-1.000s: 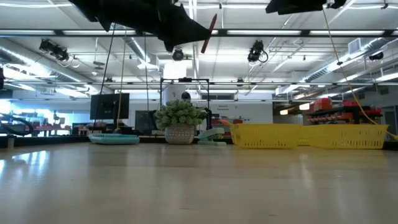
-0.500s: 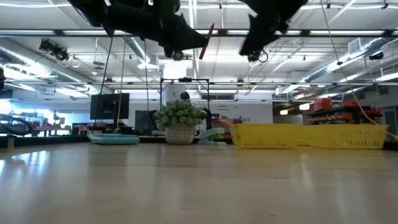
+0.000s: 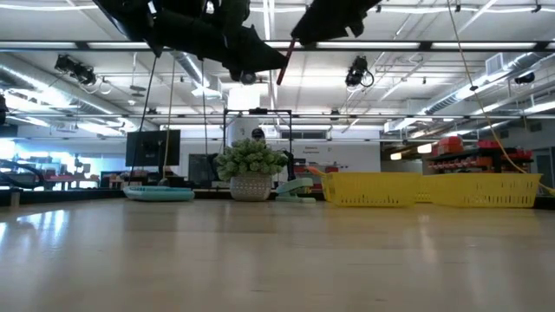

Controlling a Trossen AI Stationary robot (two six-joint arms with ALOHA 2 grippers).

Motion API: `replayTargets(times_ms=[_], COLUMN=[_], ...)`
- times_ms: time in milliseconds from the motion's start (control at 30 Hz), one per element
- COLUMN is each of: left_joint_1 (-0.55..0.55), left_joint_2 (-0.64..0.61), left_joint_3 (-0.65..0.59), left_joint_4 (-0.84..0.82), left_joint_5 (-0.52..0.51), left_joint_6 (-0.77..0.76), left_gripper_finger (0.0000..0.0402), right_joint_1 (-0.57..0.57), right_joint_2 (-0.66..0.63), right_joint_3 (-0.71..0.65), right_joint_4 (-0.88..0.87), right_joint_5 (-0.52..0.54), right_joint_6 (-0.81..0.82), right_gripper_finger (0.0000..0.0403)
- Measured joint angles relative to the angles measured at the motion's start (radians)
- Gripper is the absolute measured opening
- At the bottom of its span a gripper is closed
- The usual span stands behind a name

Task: Sort crayons/erasers/pens/pencils in bins
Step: Put the red crayon into the bottom left yellow bin

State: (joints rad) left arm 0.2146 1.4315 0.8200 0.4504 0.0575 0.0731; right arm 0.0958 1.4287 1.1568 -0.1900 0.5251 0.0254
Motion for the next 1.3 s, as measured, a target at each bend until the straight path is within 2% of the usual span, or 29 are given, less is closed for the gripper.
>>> replayTargets(times_ms=[100, 267, 433, 667, 867, 1033, 1300], left_joint_1=[-0.001, -0.005, -0.005, -0.006, -0.006, -0.006, -0.008], left_joint_2=[0.006, 0.009, 0.009, 0.009, 0.009, 0.009, 0.009], left_joint_3=[0.001, 0.001, 0.001, 0.001, 0.001, 0.001, 0.001], left_joint_4=[0.003, 0.006, 0.007, 0.007, 0.01, 0.011, 0.009], left_joint_5=[0.005, 0.007, 0.015, 0.016, 0.084, 0.147, 0.148], left_joint_6=[-0.001, -0.002, -0.002, -0.009, -0.019, -0.063, -0.089], left_gripper_finger=[0.0047, 0.0034, 0.0044, 0.0041, 0.0033, 0.0047, 0.0032], right_joint_1=[-0.027, -0.034, -0.016, 0.012, 0.005, -0.017, -0.026], right_joint_2=[0.004, 0.005, 0.005, -0.002, 0.0, 0.0, 0.0], right_joint_3=[0.0, 0.0, 0.0, 0.0, 0.0, 0.0, 0.0], right_joint_4=[0.045, 0.04, 0.02, -0.083, -0.094, -0.087, -0.005], right_joint_5=[-0.045, -0.046, -0.039, 0.021, 0.065, -0.003, -0.086], right_joint_6=[0.0, 0.023, 0.06, 0.163, 0.184, 0.188, 0.136], right_gripper_finger=[0.0185, 0.0185, 0.0185, 0.0185, 0.0185, 0.0186, 0.0185])
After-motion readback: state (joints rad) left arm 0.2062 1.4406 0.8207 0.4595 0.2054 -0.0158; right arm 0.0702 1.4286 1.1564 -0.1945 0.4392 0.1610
